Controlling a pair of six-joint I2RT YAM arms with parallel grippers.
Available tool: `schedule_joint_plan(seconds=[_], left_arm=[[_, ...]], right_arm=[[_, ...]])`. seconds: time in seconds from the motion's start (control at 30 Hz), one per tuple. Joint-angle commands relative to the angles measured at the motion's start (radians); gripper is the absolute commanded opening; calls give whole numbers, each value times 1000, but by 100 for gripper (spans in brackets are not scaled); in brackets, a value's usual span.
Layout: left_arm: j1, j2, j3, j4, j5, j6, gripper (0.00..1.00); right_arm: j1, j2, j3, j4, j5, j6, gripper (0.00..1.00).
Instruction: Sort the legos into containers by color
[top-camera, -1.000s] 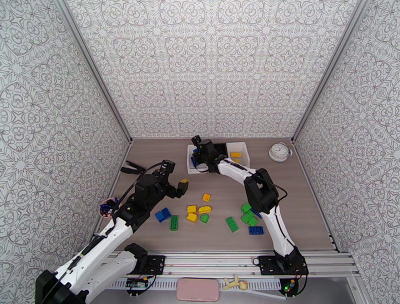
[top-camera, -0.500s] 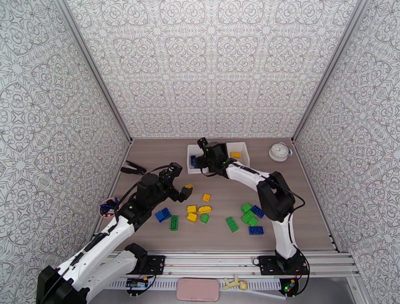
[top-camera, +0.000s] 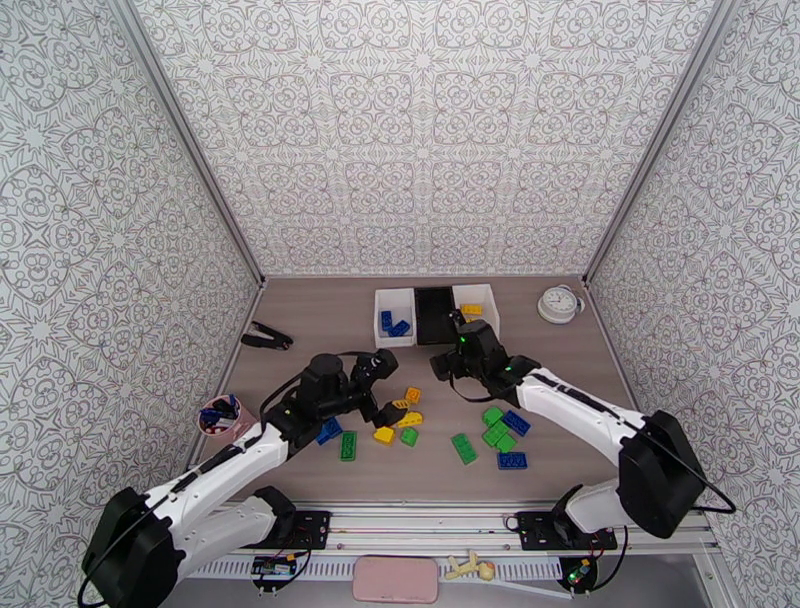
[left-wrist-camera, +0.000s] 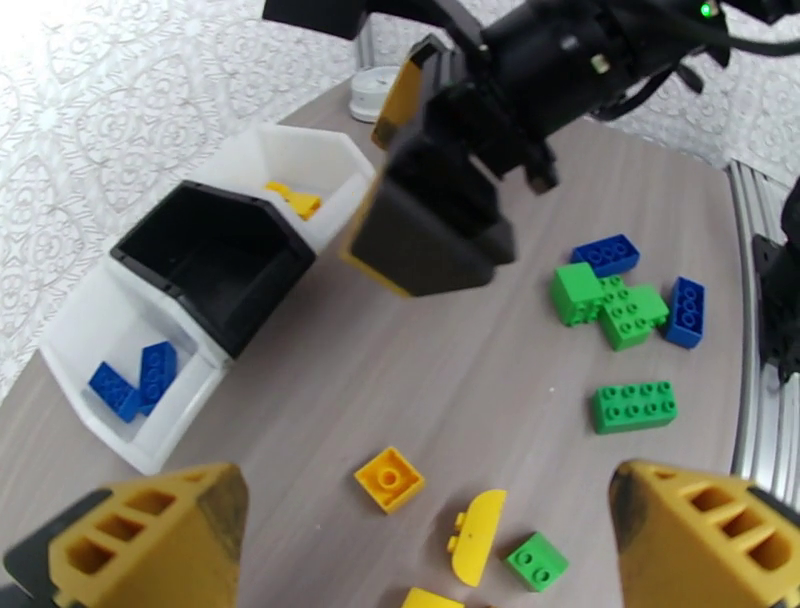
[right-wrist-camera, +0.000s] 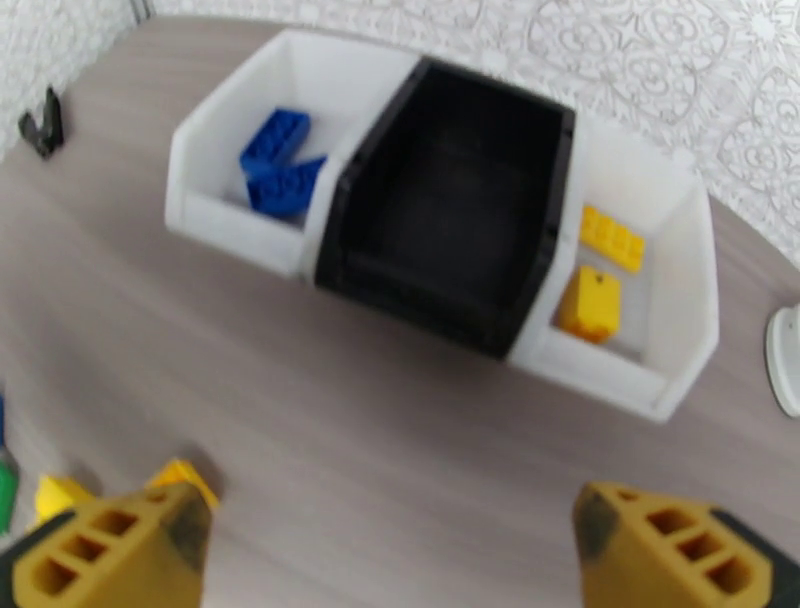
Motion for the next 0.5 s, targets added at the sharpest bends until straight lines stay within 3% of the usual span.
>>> schedule_joint_plan(seconds=[0.0, 0.23, 0.47], left_arm=[[-10, 25, -29, 88, 80, 28, 100], [-29, 25, -57, 99, 100, 97, 100], [-22, 20, -67, 102, 132, 118, 100]], right_arm=[[-10, -46, 4, -277, -50, -117, 100], [-14, 20, 88, -604, -71, -225, 100], [-24, 154, 122, -693, -41, -250, 99]])
